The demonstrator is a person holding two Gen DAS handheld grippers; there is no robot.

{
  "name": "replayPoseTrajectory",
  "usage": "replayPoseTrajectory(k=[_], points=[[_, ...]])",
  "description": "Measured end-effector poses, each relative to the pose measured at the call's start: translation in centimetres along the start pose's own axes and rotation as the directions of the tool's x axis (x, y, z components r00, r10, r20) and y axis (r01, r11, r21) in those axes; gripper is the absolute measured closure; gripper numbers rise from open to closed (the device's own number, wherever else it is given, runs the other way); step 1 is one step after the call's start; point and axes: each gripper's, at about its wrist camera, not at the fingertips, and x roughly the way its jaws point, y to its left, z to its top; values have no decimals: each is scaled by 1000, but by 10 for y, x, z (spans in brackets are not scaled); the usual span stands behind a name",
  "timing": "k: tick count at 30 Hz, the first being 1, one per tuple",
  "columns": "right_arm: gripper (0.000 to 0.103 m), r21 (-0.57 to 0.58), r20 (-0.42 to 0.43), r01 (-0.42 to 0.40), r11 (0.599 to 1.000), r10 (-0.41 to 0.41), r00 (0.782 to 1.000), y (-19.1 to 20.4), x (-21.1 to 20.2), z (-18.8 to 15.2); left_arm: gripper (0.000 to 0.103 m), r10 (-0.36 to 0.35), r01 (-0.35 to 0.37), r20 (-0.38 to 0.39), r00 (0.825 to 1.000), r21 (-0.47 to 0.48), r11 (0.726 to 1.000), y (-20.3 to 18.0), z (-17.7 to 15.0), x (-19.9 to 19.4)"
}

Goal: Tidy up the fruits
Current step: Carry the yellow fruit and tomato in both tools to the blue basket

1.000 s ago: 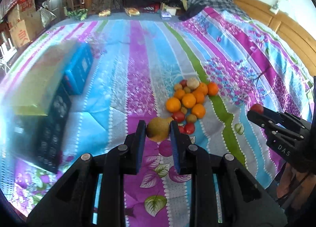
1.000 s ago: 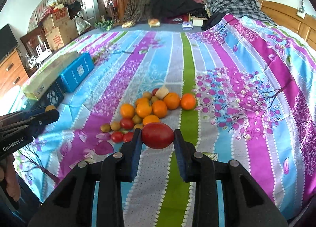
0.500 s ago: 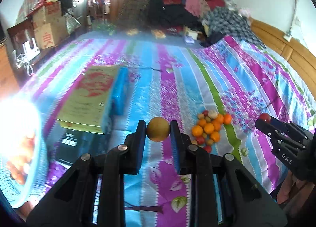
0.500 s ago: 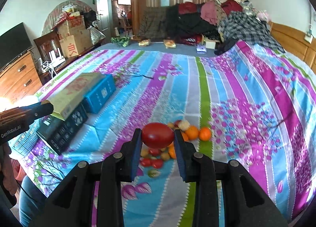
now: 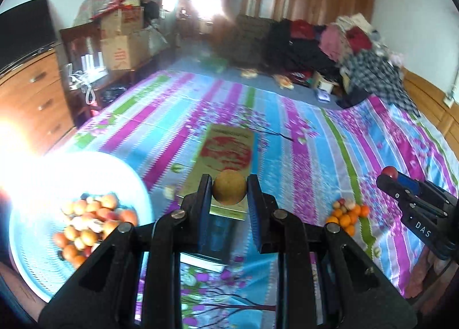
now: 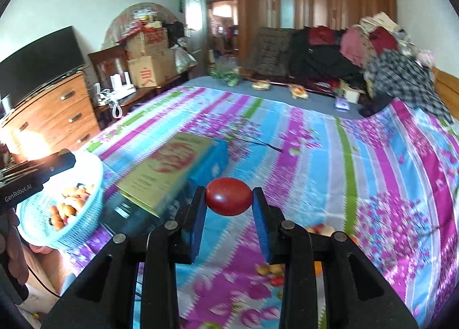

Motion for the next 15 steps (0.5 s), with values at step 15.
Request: replayPoseTrajectory(k=[15], points=[[67,-123,-33,-216,969,214,976,142,31,54,78,176,-171,21,984,-158,972,116,6,-32]])
